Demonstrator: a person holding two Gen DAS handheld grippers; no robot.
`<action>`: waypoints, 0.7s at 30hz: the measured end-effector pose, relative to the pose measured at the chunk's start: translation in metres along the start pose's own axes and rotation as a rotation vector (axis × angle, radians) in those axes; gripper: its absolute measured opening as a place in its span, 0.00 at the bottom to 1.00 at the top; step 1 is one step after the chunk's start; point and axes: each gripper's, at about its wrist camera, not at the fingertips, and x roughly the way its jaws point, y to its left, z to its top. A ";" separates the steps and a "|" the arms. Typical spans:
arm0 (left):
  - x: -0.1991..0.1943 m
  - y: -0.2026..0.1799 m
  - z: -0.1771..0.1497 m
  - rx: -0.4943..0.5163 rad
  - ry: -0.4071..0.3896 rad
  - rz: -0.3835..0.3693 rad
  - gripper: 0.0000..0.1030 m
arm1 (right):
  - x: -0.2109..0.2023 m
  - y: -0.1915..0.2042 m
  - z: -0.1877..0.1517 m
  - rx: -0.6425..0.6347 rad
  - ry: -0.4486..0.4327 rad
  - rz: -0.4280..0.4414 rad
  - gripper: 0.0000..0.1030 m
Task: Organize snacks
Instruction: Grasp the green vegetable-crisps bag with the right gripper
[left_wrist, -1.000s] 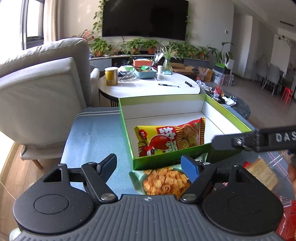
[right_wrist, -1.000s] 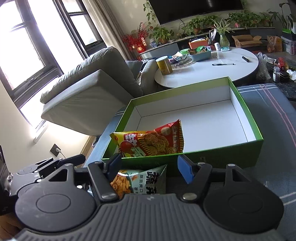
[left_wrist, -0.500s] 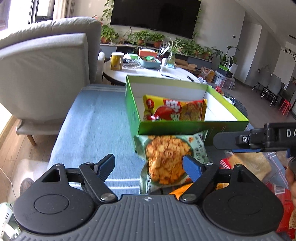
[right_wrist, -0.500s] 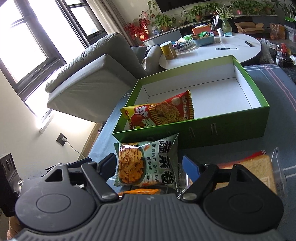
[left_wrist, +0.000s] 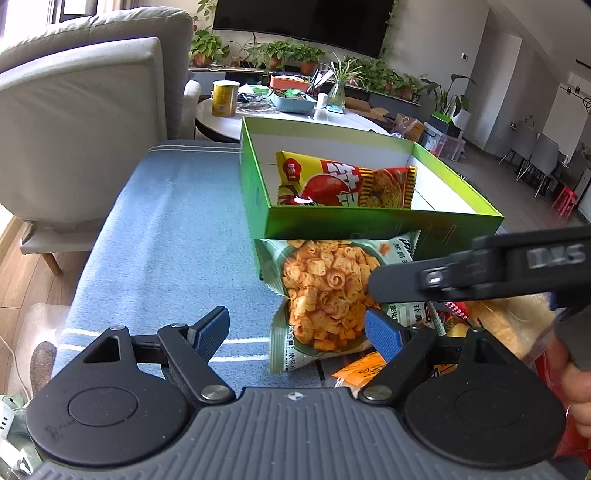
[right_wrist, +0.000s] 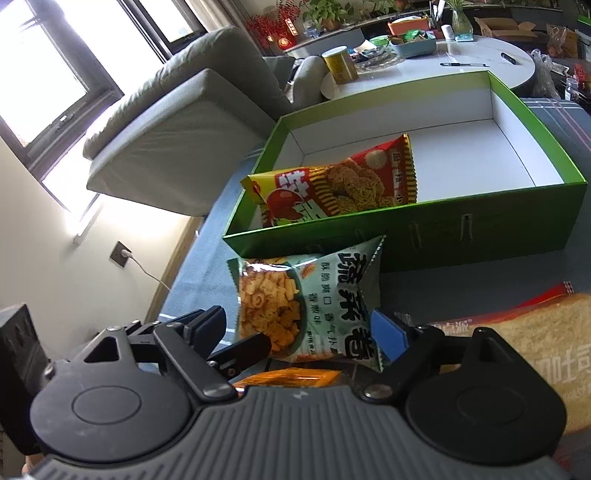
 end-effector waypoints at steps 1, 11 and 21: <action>0.001 -0.001 0.000 0.003 0.001 -0.004 0.77 | 0.002 0.000 0.000 -0.003 0.001 -0.025 0.76; 0.013 -0.008 0.001 0.014 0.007 -0.049 0.75 | 0.011 -0.004 0.003 0.000 -0.008 -0.040 0.76; -0.020 -0.023 0.003 0.044 -0.096 -0.042 0.71 | -0.003 0.014 -0.009 -0.103 -0.051 0.002 0.74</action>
